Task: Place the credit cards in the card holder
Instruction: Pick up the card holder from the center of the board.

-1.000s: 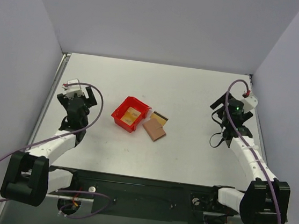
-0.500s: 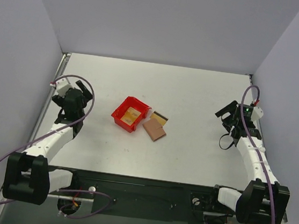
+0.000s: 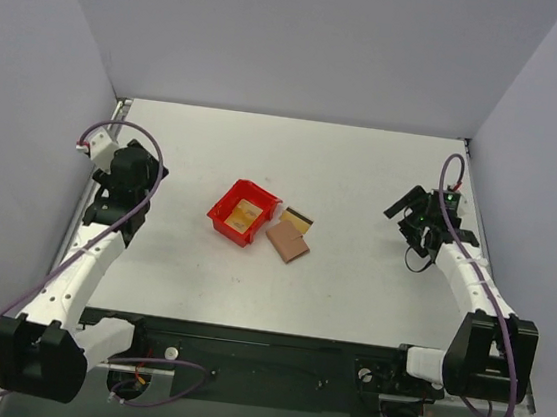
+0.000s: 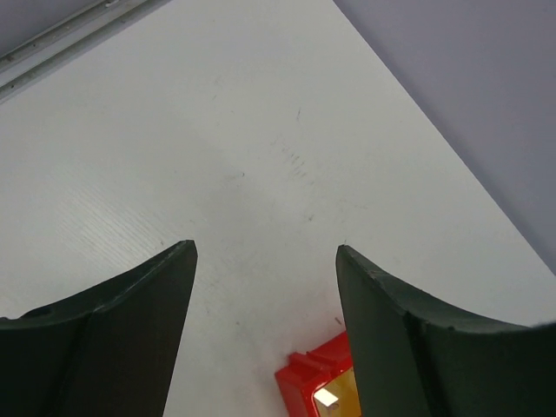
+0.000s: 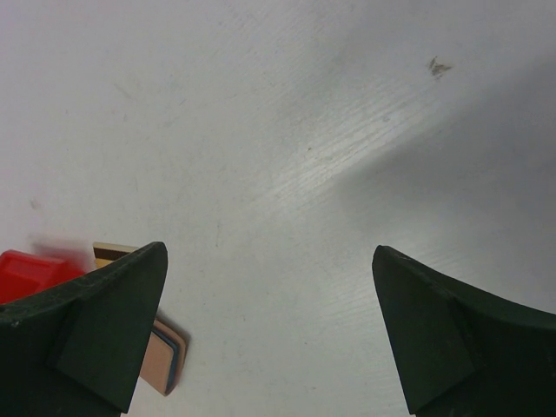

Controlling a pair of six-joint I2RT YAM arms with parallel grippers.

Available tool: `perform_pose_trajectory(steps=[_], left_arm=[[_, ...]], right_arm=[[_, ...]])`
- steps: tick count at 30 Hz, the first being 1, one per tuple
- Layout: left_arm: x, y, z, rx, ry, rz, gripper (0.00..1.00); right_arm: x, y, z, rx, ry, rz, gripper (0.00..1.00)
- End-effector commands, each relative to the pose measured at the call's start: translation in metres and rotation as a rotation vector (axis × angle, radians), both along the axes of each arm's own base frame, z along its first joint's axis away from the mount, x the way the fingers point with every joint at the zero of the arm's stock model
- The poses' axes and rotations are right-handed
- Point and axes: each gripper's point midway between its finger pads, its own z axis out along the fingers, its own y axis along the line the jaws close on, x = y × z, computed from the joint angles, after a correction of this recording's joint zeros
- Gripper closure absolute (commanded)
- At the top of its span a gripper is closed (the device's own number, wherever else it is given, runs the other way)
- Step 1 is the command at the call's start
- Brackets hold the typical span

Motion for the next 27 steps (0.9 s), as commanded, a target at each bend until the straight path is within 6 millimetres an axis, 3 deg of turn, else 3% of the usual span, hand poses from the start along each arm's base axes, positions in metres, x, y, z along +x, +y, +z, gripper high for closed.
perform_pose_trajectory(steps=[1,2,6,8,12,22,27], left_arm=[[-0.004,-0.018,0.035,0.048,-0.059,-0.166,0.25],[-0.004,-0.022,0.035,0.057,-0.038,-0.196,0.24],[-0.003,-0.029,0.040,0.105,0.009,-0.281,0.21],[-0.007,-0.021,0.037,0.112,0.004,-0.252,0.03],[-0.018,-0.004,0.033,0.093,-0.039,-0.185,0.03],[-0.015,-0.031,0.010,0.052,0.045,-0.342,0.07],[-0.014,-0.058,-0.004,0.006,0.029,-0.479,0.13]], right_arm=[[0.012,0.038,0.018,-0.056,-0.063,0.133,0.00],[0.012,0.039,0.019,-0.102,-0.073,0.136,0.00],[0.015,0.086,0.021,-0.181,-0.137,0.275,0.00],[0.014,0.109,0.015,-0.157,-0.124,0.355,0.00],[0.006,0.137,-0.005,-0.118,-0.101,0.460,0.00],[-0.028,0.197,-0.052,-0.014,-0.017,0.699,0.07],[-0.040,0.210,-0.073,0.031,0.012,0.755,0.10]])
